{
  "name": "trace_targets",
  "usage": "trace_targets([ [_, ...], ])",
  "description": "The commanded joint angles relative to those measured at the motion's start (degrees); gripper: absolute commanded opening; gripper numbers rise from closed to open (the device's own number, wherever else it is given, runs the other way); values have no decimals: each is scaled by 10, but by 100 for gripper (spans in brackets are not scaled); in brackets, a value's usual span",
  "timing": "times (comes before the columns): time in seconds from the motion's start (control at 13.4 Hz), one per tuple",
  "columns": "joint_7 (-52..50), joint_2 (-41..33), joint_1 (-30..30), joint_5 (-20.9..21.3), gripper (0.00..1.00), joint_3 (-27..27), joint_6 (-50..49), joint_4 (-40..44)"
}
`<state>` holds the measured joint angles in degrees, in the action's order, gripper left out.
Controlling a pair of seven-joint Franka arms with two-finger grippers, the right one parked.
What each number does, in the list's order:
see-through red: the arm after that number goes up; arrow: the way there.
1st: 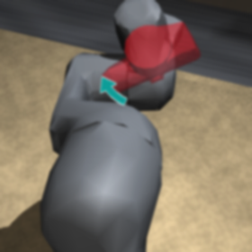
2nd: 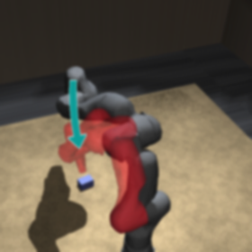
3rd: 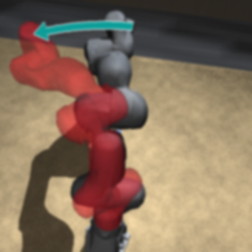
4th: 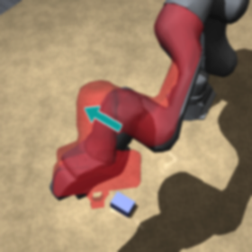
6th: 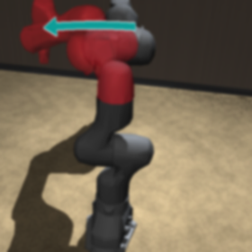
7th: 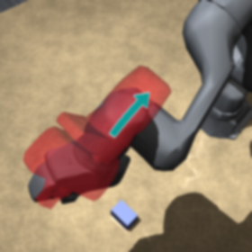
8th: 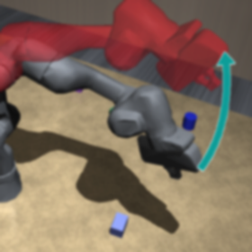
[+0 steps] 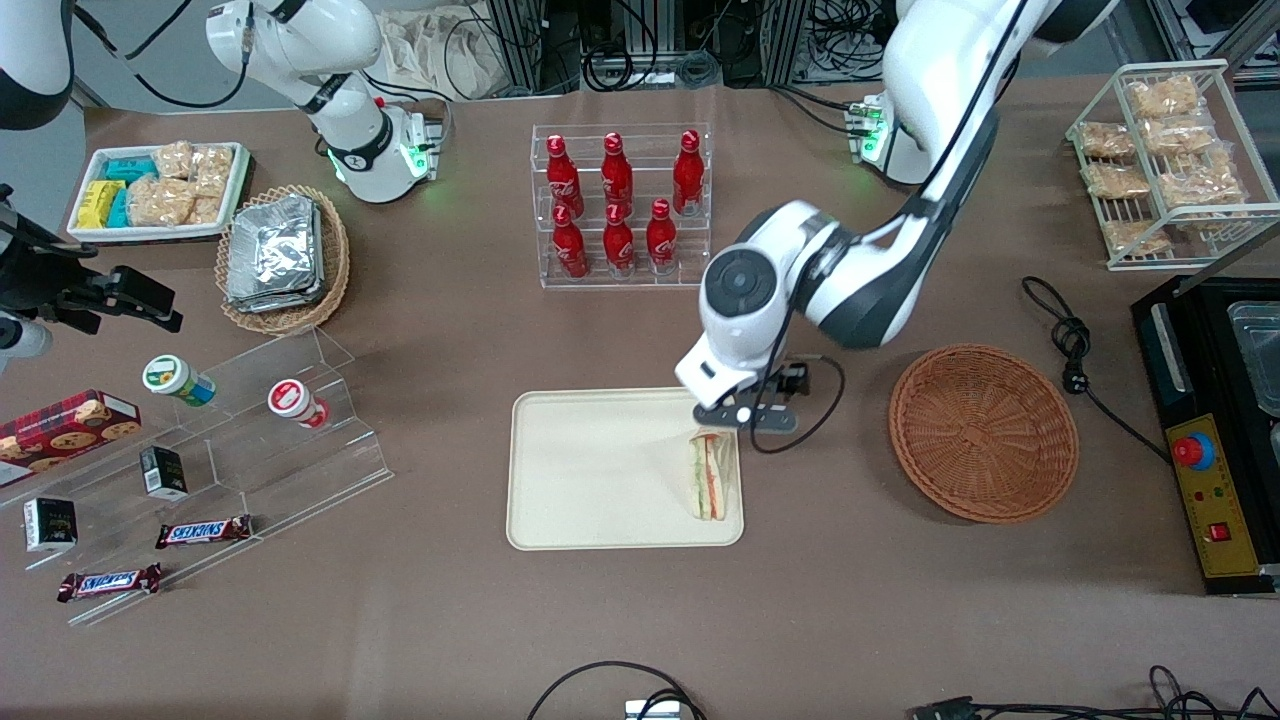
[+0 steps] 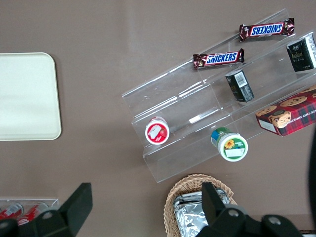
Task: Place sandwich from basket to tray
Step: 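Open the left gripper to release the sandwich and raise it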
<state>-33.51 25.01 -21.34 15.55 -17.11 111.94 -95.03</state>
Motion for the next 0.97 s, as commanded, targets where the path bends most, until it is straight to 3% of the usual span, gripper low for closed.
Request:
trace_targets([
  [0.0,111,-123,61,-31,100,-1,2,-108],
  [0.15,209,-138,118,-67,100,0,-34,-96],
  [0.3,259,-143,175,-76,100,0,-72,-70],
  [0.52,264,-136,248,-83,100,1,-145,10],
  [0.89,254,-94,287,-88,100,1,-182,102],
])
